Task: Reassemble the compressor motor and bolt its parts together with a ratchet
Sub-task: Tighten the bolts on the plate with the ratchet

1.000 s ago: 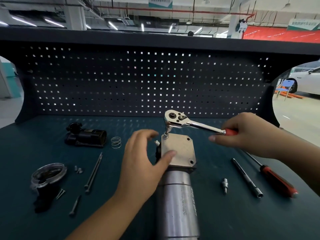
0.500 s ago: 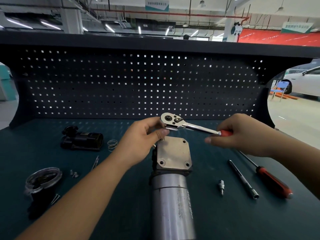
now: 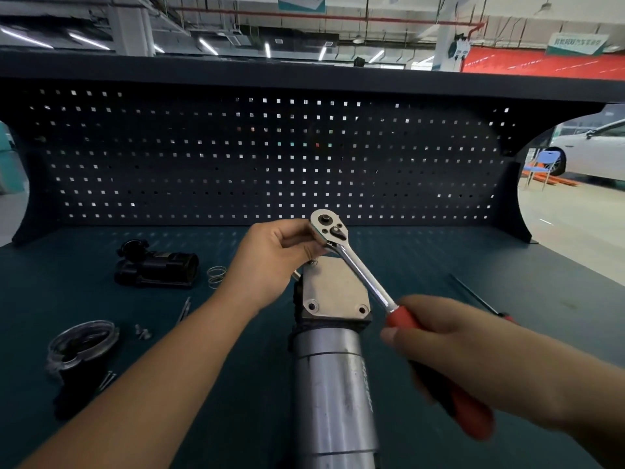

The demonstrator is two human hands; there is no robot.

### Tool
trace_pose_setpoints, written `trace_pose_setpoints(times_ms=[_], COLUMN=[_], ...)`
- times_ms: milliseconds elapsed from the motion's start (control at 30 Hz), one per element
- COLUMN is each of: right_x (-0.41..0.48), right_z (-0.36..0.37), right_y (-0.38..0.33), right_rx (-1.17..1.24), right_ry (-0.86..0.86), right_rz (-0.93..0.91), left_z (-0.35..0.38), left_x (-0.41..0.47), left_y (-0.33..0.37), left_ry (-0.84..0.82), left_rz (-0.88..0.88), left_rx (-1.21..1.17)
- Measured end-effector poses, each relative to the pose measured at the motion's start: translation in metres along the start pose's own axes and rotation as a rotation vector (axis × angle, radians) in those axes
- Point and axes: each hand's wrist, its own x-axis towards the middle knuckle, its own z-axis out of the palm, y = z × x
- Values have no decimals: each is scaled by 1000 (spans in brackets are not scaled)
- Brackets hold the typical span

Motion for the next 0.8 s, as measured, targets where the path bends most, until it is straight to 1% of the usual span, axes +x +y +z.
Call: trace_pose_setpoints(times_ms=[67,200,267,467,600,700,800], right_x=[0,9,16,43,66,86,101], right_z=[2,-21,-34,-67,-93,-107,-115], right_y=[1,5,6,12,5,-5,-12], right_rx=[45,29,-38,-273,-475,-606,-664], right_ry=[-13,40,36,42,16,60,95], right_rz=[-3,-5,-18,-138,-206,-254,-280], left_z=[-1,-3,-4,-10,-12,-14,-15], left_x=[1,5,6,9,10,13,15], left_y=[-1,0,1,-1,2,5,4], left_ry=[-8,-43,-78,-118,-238,-292,-283], left_rz=[-6,-19,-30,-43,-62,-71,-94], left_rx=[-12,-33,-43,-37,-26,-28,-54])
